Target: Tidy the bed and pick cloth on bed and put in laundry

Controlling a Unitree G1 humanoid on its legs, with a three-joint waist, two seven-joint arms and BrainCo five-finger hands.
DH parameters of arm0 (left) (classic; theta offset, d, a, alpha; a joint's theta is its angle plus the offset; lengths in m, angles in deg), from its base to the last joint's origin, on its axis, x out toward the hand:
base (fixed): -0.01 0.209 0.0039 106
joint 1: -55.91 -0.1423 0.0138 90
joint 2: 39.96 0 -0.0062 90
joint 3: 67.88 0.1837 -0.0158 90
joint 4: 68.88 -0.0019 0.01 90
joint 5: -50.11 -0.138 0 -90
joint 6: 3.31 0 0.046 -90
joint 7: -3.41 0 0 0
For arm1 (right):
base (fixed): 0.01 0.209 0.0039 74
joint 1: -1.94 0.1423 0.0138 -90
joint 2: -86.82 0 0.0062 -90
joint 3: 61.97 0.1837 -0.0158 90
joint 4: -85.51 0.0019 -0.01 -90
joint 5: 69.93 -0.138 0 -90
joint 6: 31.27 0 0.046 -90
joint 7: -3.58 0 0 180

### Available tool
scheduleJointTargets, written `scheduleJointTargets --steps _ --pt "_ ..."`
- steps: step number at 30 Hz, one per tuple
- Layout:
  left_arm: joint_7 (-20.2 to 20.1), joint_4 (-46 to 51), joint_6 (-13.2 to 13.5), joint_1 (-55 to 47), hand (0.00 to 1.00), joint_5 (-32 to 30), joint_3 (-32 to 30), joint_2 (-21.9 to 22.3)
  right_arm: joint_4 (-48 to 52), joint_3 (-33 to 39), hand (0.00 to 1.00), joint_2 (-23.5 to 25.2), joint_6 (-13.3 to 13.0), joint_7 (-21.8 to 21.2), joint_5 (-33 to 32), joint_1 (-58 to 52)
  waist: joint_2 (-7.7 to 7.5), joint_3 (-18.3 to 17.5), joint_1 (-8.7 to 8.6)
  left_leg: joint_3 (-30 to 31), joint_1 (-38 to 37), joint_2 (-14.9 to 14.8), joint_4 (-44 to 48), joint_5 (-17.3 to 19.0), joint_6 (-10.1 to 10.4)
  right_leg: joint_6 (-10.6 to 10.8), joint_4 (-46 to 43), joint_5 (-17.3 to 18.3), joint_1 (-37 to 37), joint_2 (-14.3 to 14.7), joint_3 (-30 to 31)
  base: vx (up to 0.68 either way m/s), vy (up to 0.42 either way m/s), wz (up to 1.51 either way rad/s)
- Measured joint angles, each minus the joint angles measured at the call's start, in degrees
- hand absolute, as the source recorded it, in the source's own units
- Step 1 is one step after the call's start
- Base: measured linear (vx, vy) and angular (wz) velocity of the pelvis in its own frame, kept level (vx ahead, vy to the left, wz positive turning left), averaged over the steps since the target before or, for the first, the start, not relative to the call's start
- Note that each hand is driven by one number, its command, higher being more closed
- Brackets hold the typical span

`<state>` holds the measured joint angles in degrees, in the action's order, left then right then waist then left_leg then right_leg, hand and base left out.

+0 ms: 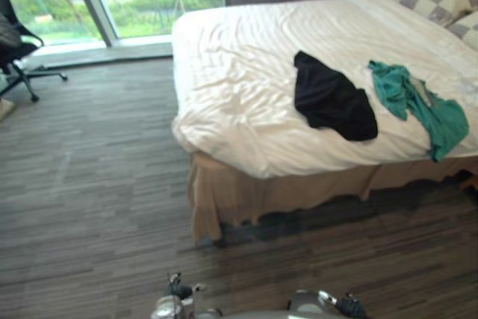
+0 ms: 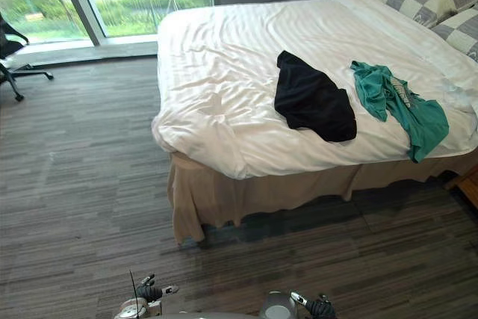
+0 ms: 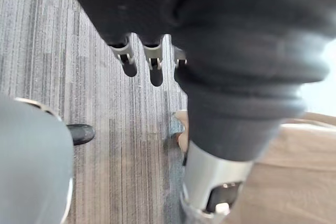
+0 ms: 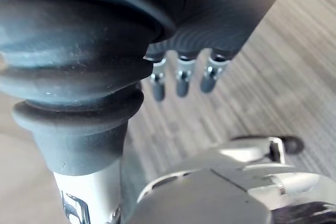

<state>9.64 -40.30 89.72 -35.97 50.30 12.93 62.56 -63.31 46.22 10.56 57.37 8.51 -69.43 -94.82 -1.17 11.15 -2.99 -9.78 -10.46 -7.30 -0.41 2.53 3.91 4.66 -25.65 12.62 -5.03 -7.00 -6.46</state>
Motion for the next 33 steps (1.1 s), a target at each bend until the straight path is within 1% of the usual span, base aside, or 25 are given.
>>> scheduleJointTargets --steps 1,2,3,4,5,8,10,12,13,15,17,20,21,22,23,24,25,27,29,30,31,32,33 --pt "0.0 -0.1 0.0 0.2 0.00 -0.3 -0.1 -1.7 -0.1 0.1 0.00 1.1 0.0 0.1 0.0 -0.6 -2.79 -0.1 0.40 1.7 1.0 1.4 0.4 0.3 0.8 -0.8 7.6 -5.9 0.2 0.8 1.7 0.15 -0.201 0.65" --pt "-0.1 -1.1 0.0 1.2 0.00 -1.0 -0.2 -1.0 -1.1 0.9 0.00 1.7 0.2 0.0 0.0 -0.9 -2.11 0.4 0.00 3.4 0.7 0.4 0.3 -0.1 1.8 -1.3 7.6 -6.1 1.9 1.1 0.0 0.17 -0.191 0.71" --pt "-0.2 -1.0 0.1 1.3 0.00 -1.2 -0.3 -0.6 -1.0 1.5 0.00 1.7 0.2 0.1 -0.2 -1.5 -2.08 0.0 0.07 3.4 0.6 0.1 0.3 -0.2 2.0 -1.4 8.3 -5.8 2.5 1.3 -0.4 0.18 -0.166 0.56" --pt "-0.2 -1.0 0.1 1.2 0.00 -1.3 -0.7 0.3 -1.0 1.6 0.00 0.8 0.1 -0.1 -0.2 -1.5 -0.46 0.2 0.35 3.4 0.3 -0.5 0.3 -0.2 2.0 -1.5 9.1 -5.5 3.3 1.9 -1.0 0.11 -0.093 0.22" --pt "-0.2 -1.0 0.1 0.7 0.00 -1.4 -1.7 1.3 -1.0 1.7 0.00 0.0 0.1 -0.1 -0.2 -1.5 0.99 0.0 0.15 3.4 0.1 -0.8 0.2 -0.3 2.1 -1.5 10.2 -5.6 4.3 2.2 -1.5 0.09 -0.085 0.15" --pt "-0.2 -1.4 0.1 -0.8 0.00 -1.4 -2.5 2.7 -0.9 2.2 0.00 -1.1 0.2 0.0 -0.2 -2.1 2.84 -0.9 -0.12 3.4 -0.3 -1.4 -0.4 -0.4 2.3 -1.9 12.5 -5.8 6.1 2.9 -2.6 0.06 -0.044 0.15" --pt "-0.2 -1.5 0.2 -0.9 0.00 -1.3 -2.6 2.7 -0.9 2.2 0.00 -1.1 0.1 0.0 -0.1 -2.1 2.93 -1.1 -0.20 3.4 -0.4 -1.8 -1.2 -0.4 2.4 -1.9 13.9 -6.2 6.6 3.2 -3.2 0.00 -0.009 0.18" --pt "-0.2 -1.4 0.3 -0.9 0.00 -1.3 -2.6 2.7 -1.0 2.2 0.00 -1.0 0.2 0.1 -0.1 -2.1 2.78 -1.2 0.18 3.0 -0.3 -2.0 -1.6 -0.4 2.4 -1.8 15.5 -7.1 6.8 3.9 -3.0 0.01 -0.003 -0.04" --pt "-0.3 -1.4 0.5 -0.9 0.00 -1.4 -2.7 2.5 -1.1 2.1 0.00 -0.9 0.2 0.2 -0.1 -2.1 2.93 -1.3 0.44 2.4 -0.2 -2.0 -1.7 -0.4 2.4 -1.8 16.5 -8.0 7.1 4.1 -2.6 0.01 0.008 -0.19" --pt "-0.8 -1.5 0.6 -0.9 0.00 -1.4 -2.7 2.1 -1.1 2.1 0.00 -0.5 0.2 0.2 -0.1 -2.1 2.24 -1.3 0.43 1.5 -0.2 -1.7 -1.7 -0.4 2.4 -1.5 19.1 -10.0 7.9 4.1 -1.7 0.00 0.038 -0.22" --pt "-0.9 -1.5 0.6 -0.9 0.00 -1.2 -2.7 2.0 -1.1 2.1 0.00 -0.5 0.1 0.3 -0.1 -2.1 1.98 -1.3 0.38 0.9 0.0 -1.4 -1.7 -0.4 2.4 -1.2 21.1 -11.3 8.3 4.0 -1.4 -0.03 0.046 -0.17" --pt "-0.9 -1.4 0.6 -0.8 0.00 -0.6 -3.1 1.6 -1.1 2.2 0.00 -0.6 0.1 0.3 0.0 -2.1 2.10 -1.3 0.16 1.0 0.9 -0.9 -1.6 -0.5 2.4 -1.0 24.2 -13.0 9.3 3.8 -1.6 -0.05 0.034 -0.01" --pt "-0.8 -1.3 0.6 -0.3 0.00 0.0 -4.9 1.6 -1.1 2.6 0.00 -0.6 0.1 0.3 0.0 -2.1 2.45 -1.1 -0.08 1.0 1.1 -0.9 -1.6 -0.5 2.5 -1.0 25.9 -14.0 9.9 3.8 -1.8 -0.08 0.024 0.05" --pt "-0.7 -1.0 0.5 -0.3 0.00 0.7 -5.9 1.4 -1.1 2.7 0.00 -0.7 0.1 0.3 0.0 -2.1 2.69 -1.0 -0.14 1.0 1.3 -0.9 -1.6 -0.5 2.5 -0.9 26.4 -14.2 10.0 3.8 -1.9 -0.06 0.009 0.06" --pt "-0.5 -0.4 0.5 -0.1 0.00 1.8 -8.4 0.8 -1.0 2.7 0.00 -0.7 0.1 0.3 0.0 -2.1 2.99 -1.0 -0.40 1.0 1.7 -1.1 -1.6 -0.5 2.6 -1.1 26.9 -14.5 10.0 3.9 -2.2 -0.06 -0.019 0.09" --pt "0.5 0.9 0.3 0.9 0.00 4.0 -12.5 -1.3 -0.9 2.7 0.00 -0.7 -0.2 0.3 0.0 -2.1 3.15 -0.9 -0.74 1.0 2.2 -1.5 -1.7 -0.7 2.9 -1.3 27.4 -14.8 9.8 4.2 -2.6 -0.04 -0.028 0.08" --pt "0.6 1.5 0.4 1.4 0.00 5.0 -14.1 -2.6 -0.7 2.7 0.00 -0.7 -0.3 0.3 0.0 -2.2 3.25 -0.9 -0.84 1.0 2.4 -1.7 -1.7 -0.7 2.9 -1.5 27.5 -14.9 9.8 4.3 -2.6 -0.04 -0.030 0.03" --pt "2.0 3.2 0.7 3.2 0.00 8.5 -18.7 -7.1 -0.2 2.7 0.00 -0.7 -0.7 0.3 0.0 -2.6 3.74 -0.7 -1.00 0.9 2.5 -2.5 -1.8 -0.7 3.3 -1.8 27.8 -14.8 9.7 5.0 -2.6 -0.02 -0.049 -0.02" --pt "3.9 5.1 1.4 6.9 0.00 12.4 -24.2 -13.3 0.9 2.4 0.00 -1.3 -1.0 0.3 0.1 -3.8 4.85 -0.3 -1.03 0.9 2.7 -3.4 -2.5 -0.9 3.7 -2.3 27.7 -14.4 9.5 5.8 -2.9 -0.02 -0.068 0.02" --pt "4.3 5.6 1.8 7.8 0.00 13.6 -25.5 -14.7 1.4 2.2 0.00 -1.4 -1.0 0.3 0.1 -4.4 5.26 -0.4 -1.00 0.9 2.7 -3.6 -2.7 -1.0 3.8 -2.4 27.6 -14.3 9.4 5.9 -2.9 0.01 -0.056 0.08" --pt "5.2 6.6 2.4 9.4 0.00 15.8 -27.2 -17.2 2.0 1.9 0.00 -1.8 -1.1 0.3 0.1 -5.2 5.40 -0.4 -1.04 1.0 2.7 -3.8 -2.7 -1.1 3.9 -2.8 26.8 -14.0 9.0 6.2 -3.1 0.04 -0.037 0.11" --pt "6.6 7.5 3.4 11.0 0.00 18.8 -28.4 -19.4 2.2 1.5 0.00 -2.2 -1.2 0.4 0.0 -5.7 6.32 0.0 -1.02 1.2 2.7 -4.0 -2.8 -1.3 4.2 -2.8 25.6 -13.1 8.5 6.2 -3.3 0.05 -0.027 0.12" --pt "6.9 8.0 3.7 11.8 0.00 19.9 -29.2 -20.2 2.4 1.4 0.00 -2.5 -1.3 0.4 0.0 -6.1 6.80 0.1 -1.05 1.2 2.7 -4.0 -2.9 -1.4 4.3 -2.8 25.0 -12.6 8.4 6.2 -3.5 0.05 -0.016 0.14"
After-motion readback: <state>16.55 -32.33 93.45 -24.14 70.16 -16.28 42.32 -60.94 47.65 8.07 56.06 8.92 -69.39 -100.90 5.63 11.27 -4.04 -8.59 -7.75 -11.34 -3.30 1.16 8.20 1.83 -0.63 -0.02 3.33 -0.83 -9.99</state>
